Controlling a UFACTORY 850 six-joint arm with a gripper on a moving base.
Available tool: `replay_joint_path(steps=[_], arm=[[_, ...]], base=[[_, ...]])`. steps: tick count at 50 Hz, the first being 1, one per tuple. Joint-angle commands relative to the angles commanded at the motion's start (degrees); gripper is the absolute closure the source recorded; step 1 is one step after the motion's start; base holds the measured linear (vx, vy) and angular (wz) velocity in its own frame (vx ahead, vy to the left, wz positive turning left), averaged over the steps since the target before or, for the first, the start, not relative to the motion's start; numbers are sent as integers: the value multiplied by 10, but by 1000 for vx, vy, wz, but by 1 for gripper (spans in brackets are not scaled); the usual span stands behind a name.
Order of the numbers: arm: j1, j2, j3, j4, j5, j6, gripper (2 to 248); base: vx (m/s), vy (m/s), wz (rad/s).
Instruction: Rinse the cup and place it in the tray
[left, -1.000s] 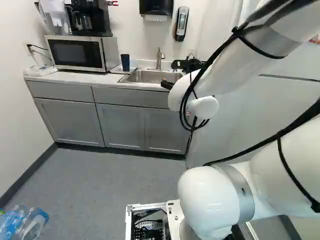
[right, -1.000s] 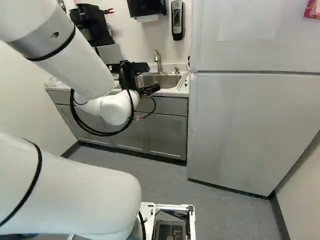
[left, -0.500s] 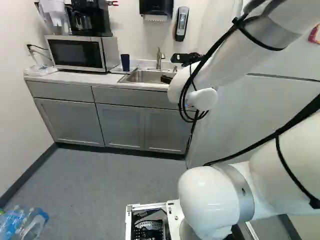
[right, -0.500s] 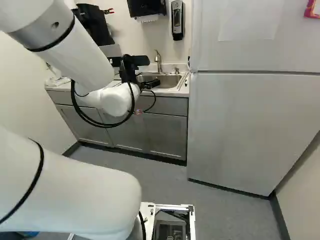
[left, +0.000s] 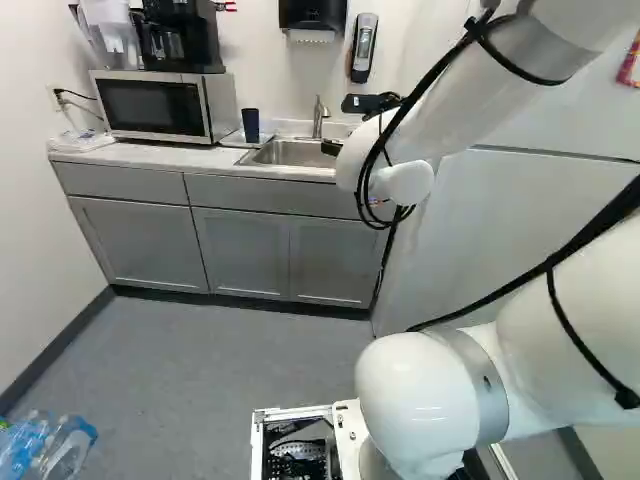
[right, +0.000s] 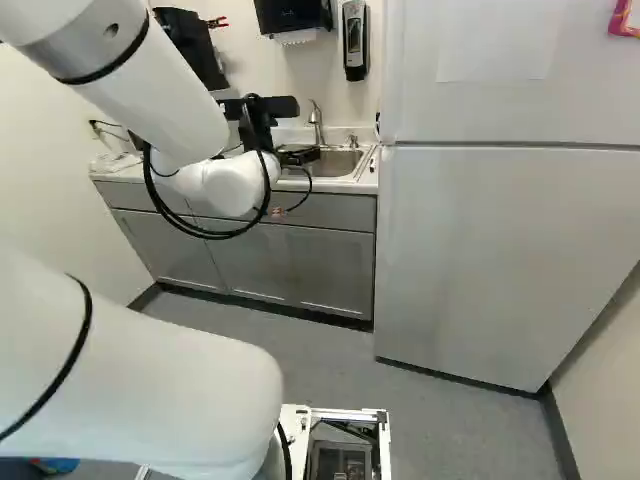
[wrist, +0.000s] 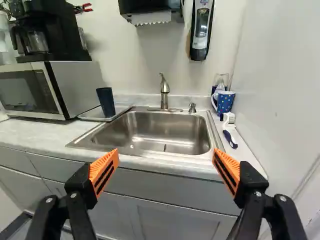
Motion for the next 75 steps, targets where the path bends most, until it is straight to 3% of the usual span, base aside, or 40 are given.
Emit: replay_joint_path(steps=[32,75], arm=[[0,6,-35,0,-19,0,3],[0,13,-81,0,-89,0,3]], base=[[0,0,0],[0,0,0]])
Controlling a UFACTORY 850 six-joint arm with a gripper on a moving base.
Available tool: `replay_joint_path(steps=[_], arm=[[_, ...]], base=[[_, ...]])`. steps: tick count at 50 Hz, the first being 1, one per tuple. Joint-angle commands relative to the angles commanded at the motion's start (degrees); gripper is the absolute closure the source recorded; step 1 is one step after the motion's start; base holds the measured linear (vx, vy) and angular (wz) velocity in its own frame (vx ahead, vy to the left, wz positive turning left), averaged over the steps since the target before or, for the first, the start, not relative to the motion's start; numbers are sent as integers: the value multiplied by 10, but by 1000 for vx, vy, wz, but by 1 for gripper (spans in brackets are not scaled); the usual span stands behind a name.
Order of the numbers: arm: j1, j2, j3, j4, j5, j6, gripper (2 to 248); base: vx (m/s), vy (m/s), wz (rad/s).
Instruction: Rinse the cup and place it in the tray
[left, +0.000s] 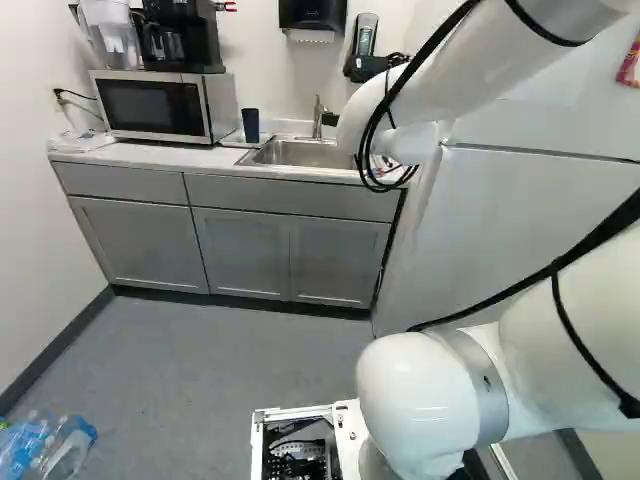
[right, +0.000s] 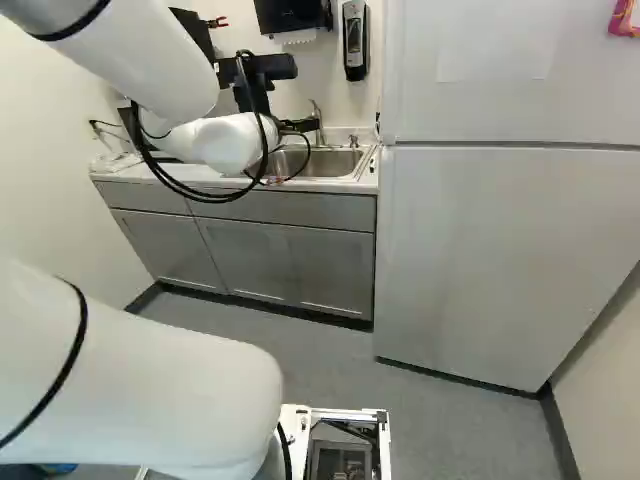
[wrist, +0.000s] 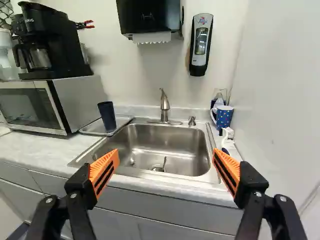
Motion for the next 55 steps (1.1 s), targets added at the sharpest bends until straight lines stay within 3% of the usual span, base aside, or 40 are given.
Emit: replay_joint_path(steps=[55], arm=[[0,15,-53,0,-90,0,3]], base=[[0,0,0]])
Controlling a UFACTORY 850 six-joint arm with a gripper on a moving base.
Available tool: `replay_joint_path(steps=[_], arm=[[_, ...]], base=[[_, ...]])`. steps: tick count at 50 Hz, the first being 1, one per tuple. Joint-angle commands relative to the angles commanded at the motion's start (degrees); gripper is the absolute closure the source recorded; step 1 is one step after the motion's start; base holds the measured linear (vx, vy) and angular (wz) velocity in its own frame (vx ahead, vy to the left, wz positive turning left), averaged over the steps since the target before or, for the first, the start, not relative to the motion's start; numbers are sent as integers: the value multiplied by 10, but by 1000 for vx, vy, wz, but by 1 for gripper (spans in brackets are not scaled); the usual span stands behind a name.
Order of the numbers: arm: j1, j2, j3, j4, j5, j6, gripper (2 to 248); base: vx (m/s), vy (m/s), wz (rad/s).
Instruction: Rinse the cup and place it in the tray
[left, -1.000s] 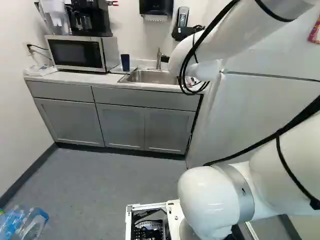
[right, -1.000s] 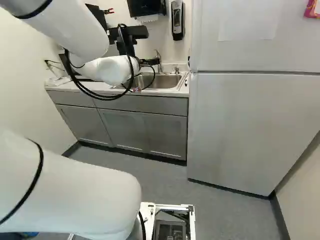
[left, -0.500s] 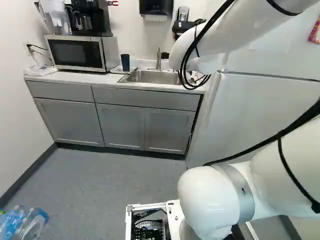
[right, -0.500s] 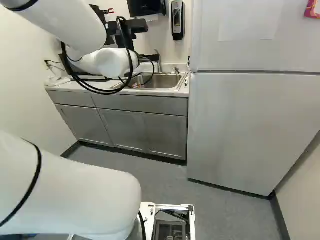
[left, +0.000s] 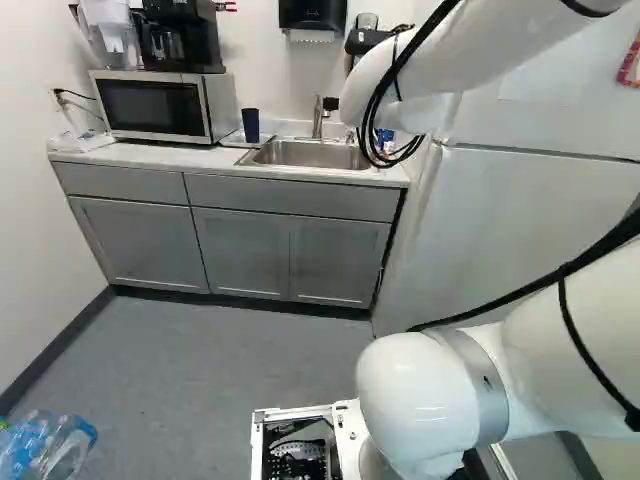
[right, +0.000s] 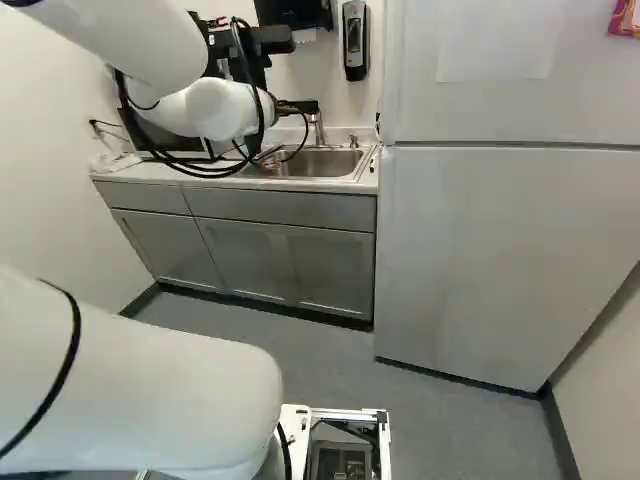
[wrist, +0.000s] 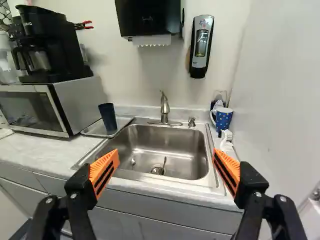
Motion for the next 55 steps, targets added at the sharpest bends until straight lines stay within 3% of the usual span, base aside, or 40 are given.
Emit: replay_joint_path(steps=[25,55], arm=[[0,0,0,0,0,0,3],[0,0,0,0,0,0,3]], base=[[-2,-8,38],[84,3,0]])
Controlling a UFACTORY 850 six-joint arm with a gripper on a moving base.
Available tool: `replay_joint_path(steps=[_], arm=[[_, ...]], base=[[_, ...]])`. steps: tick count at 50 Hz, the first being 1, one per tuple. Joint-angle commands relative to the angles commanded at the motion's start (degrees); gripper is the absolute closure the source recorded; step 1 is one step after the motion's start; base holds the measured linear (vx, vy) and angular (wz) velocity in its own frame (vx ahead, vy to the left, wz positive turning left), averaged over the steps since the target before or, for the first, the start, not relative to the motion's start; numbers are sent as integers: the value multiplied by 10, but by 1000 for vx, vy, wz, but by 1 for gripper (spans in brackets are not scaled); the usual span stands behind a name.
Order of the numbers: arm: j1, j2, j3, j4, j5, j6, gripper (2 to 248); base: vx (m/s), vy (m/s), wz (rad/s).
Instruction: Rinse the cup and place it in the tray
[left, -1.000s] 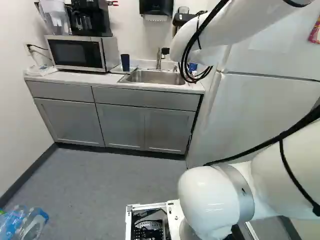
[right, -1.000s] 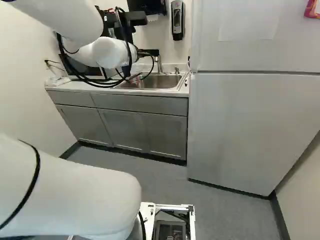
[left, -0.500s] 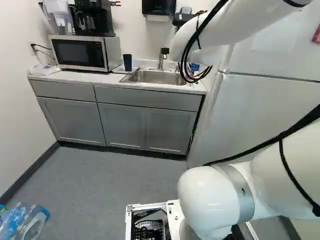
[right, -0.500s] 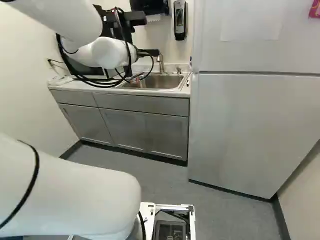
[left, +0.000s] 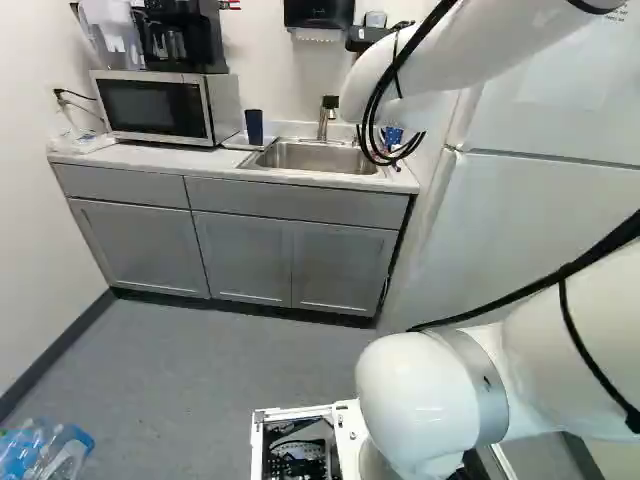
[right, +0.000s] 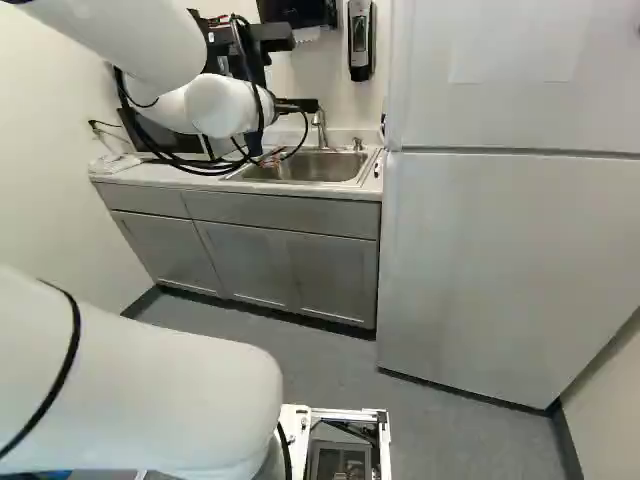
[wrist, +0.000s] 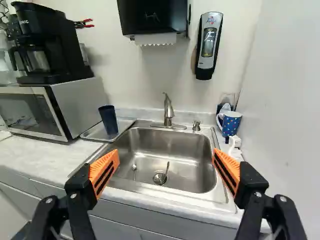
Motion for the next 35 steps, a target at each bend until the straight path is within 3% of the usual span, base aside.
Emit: replay_joint_path(steps=[35], arm=[[0,0,0,0,0,0,3]], base=[[113,4,3]])
